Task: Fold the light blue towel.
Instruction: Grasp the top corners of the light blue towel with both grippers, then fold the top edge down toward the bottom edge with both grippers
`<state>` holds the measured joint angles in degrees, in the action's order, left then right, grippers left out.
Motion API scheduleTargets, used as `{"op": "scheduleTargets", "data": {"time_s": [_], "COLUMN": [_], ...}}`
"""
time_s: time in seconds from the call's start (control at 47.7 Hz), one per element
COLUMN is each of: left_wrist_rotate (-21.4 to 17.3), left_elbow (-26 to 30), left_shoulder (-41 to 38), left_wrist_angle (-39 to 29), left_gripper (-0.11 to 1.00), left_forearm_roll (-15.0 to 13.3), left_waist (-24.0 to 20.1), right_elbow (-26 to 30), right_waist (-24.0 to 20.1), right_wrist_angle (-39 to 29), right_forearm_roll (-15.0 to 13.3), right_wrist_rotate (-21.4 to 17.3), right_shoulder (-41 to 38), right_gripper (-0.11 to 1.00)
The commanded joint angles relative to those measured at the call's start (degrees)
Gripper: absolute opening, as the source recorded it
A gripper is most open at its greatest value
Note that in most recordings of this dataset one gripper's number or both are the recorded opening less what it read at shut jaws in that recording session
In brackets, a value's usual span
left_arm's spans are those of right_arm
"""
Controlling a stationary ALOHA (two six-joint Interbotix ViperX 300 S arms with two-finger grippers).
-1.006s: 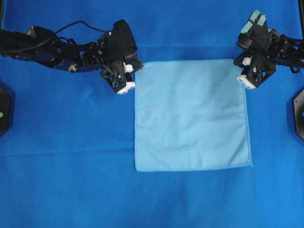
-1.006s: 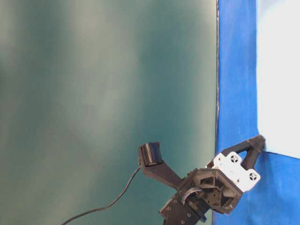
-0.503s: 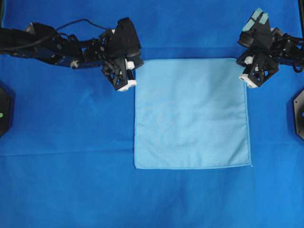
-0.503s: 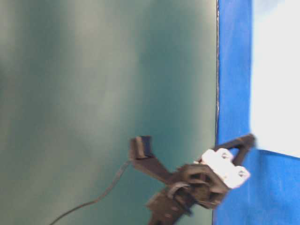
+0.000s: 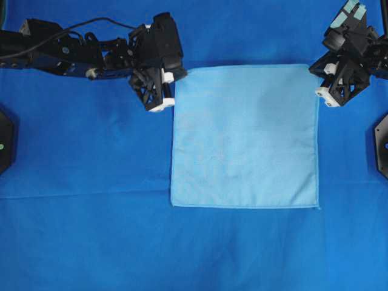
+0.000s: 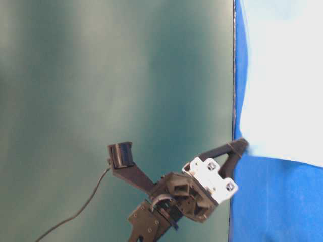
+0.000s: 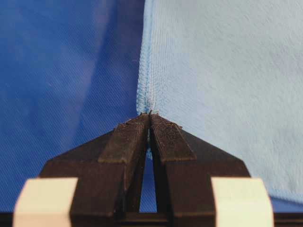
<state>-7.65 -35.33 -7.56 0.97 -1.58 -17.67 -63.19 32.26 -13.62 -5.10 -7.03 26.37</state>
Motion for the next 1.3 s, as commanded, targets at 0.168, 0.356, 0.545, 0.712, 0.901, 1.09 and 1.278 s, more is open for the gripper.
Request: {"op": "scheduleTargets", "data": {"time_s": [0.168,0.356,0.545,0.712,0.901,1.09,1.278], "left_wrist_rotate": [0.1,0.1,0.1,0.2,0.2,0.3,0.5], "left_elbow": [-2.8,-4.5,-4.9,-4.9,-4.1,-3.0,-1.2], "left_shoulder": [3.1,3.6,3.5,3.1,2.4,1.6,0.6], "left_wrist_angle": [-0.2,-0.2,-0.3,-0.2,-0.2,-0.2,0.1], "left_gripper": [0.01,0.01,0.01,0.01,0.01,0.01,0.01], "left_forearm_roll": [-0.1,-0.1,-0.1,-0.1,-0.1,-0.3,-0.4], "left_waist": [3.1,7.2,13.0,18.9,24.9,28.1,28.6], "right_elbow": [0.0,-1.0,-1.3,-1.4,-1.3,-0.5,0.4], "right_waist": [-5.3,-13.9,-24.4,-33.0,-40.0,-45.8,-47.7], "right_wrist_angle": [-1.8,-5.2,-5.9,-5.8,-4.8,-2.3,-2.7], "right_forearm_roll": [0.9,2.5,3.9,3.9,3.9,3.9,3.9], "right_wrist_rotate": [-3.6,-9.4,-16.8,-23.6,-29.4,-32.6,-34.0], "right_shoulder": [1.0,2.2,2.3,1.9,1.3,-0.8,-3.0], "right_gripper": [0.01,0.01,0.01,0.01,0.01,0.01,0.01]}}
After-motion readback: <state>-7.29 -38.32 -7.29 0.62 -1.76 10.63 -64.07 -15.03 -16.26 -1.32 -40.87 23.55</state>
